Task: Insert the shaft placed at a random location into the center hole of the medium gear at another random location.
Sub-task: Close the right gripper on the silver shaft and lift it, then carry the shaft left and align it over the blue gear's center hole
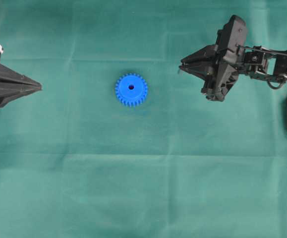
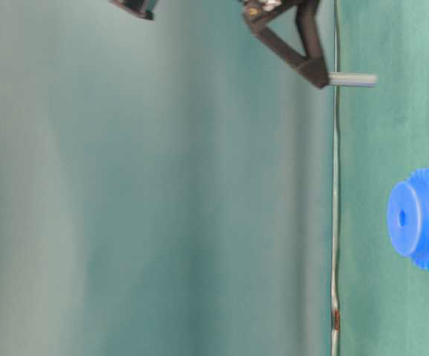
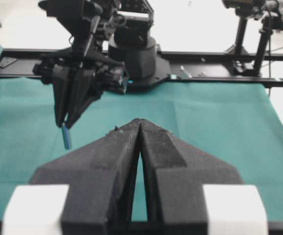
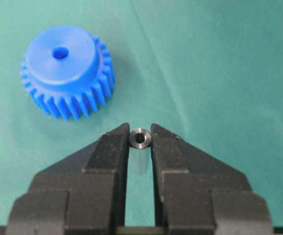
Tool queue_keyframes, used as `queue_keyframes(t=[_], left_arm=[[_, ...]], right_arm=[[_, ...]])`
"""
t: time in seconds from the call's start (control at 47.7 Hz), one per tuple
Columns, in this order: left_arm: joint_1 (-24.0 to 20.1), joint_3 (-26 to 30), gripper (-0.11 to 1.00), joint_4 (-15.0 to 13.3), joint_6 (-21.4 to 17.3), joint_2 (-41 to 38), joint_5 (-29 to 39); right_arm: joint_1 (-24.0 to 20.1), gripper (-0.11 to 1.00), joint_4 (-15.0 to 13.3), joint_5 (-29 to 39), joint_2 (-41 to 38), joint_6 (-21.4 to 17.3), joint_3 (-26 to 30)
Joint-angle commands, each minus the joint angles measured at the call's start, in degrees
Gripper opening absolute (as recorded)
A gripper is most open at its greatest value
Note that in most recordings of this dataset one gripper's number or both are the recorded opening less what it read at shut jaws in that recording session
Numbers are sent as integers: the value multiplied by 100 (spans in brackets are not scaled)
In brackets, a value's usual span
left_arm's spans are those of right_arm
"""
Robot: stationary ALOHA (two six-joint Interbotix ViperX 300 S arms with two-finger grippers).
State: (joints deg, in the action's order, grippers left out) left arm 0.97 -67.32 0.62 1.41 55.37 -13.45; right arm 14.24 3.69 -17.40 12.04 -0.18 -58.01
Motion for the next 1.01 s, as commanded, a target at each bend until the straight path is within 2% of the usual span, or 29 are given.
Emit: queue_keyframes(t=[0.0, 0.567, 0.986], left_arm=[[9, 141, 0, 9, 9, -35, -18], [9, 132, 0, 9, 18, -44, 18], [18, 132, 0, 9, 18, -53, 18]], right_arm=[[9, 13, 0, 149, 229, 105, 149], [-79, 14, 9, 167, 158, 70, 246], [-492, 14, 0, 193, -729, 70, 1257]])
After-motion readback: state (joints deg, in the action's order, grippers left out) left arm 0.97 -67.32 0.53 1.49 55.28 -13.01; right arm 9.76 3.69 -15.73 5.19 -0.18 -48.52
